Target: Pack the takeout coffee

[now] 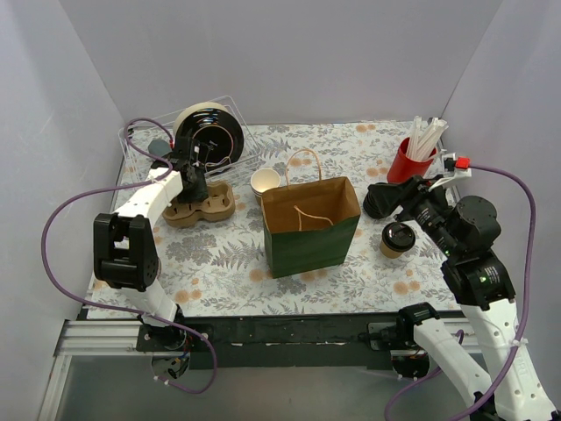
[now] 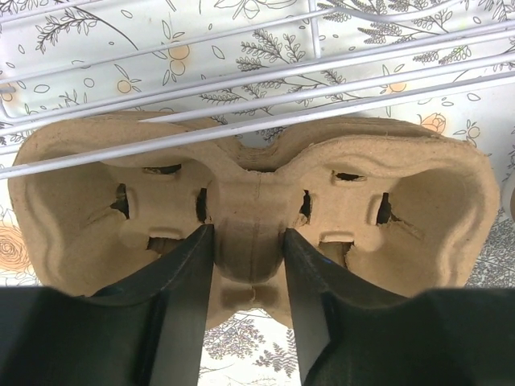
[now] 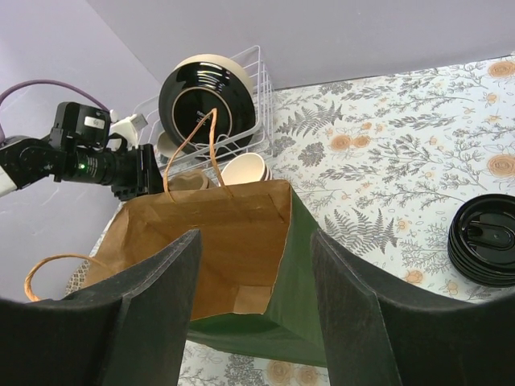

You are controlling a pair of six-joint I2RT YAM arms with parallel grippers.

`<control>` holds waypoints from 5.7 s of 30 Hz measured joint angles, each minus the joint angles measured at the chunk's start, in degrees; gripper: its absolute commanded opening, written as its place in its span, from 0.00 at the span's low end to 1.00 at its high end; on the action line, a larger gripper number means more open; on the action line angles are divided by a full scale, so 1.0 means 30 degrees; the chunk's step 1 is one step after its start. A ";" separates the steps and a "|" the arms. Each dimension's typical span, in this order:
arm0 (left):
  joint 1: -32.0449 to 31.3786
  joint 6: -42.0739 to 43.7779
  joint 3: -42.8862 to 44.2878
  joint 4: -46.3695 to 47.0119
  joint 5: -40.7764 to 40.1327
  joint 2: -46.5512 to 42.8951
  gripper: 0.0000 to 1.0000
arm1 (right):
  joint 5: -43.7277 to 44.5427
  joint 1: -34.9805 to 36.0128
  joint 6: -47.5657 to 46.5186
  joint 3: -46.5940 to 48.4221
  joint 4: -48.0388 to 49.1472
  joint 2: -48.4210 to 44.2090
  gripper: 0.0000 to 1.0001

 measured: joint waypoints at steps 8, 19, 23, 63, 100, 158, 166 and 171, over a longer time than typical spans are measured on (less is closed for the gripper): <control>0.0000 0.0015 0.0291 -0.0350 -0.0022 -0.0007 0.40 | 0.0007 0.0000 0.0000 -0.0036 0.0007 -0.0080 0.64; 0.0000 0.0007 0.1348 -0.0867 -0.0153 -0.0197 0.40 | 0.0000 0.0000 -0.0007 -0.0291 0.0095 -0.0073 0.64; 0.0000 0.0007 0.1617 -0.1217 -0.0066 -0.0517 0.36 | -0.0087 0.0000 -0.0029 -0.0350 0.0029 -0.0036 0.64; 0.0000 -0.0262 -0.1348 0.0750 0.0743 -0.6331 0.33 | -0.1902 0.0000 -0.0750 -0.1268 -0.0168 0.0423 0.63; -0.2696 -0.9049 0.4794 0.2659 1.2713 -1.0324 0.22 | -0.2718 0.2047 -0.0750 -0.0284 -0.1078 0.5625 0.01; -1.1111 -0.8080 0.6135 0.1137 0.1209 -1.1329 0.22 | 0.9690 0.8655 -0.8393 1.2560 0.0015 1.1373 0.58; -1.1111 -0.8794 0.7191 0.0240 0.1151 -1.1723 0.25 | 0.0444 0.2812 -1.1132 1.3187 -0.2790 1.4841 0.64; -1.1111 -0.9486 0.7679 -0.1064 0.1042 -1.1540 0.23 | -0.5129 0.1093 -1.2670 1.2575 -0.3840 1.5016 0.64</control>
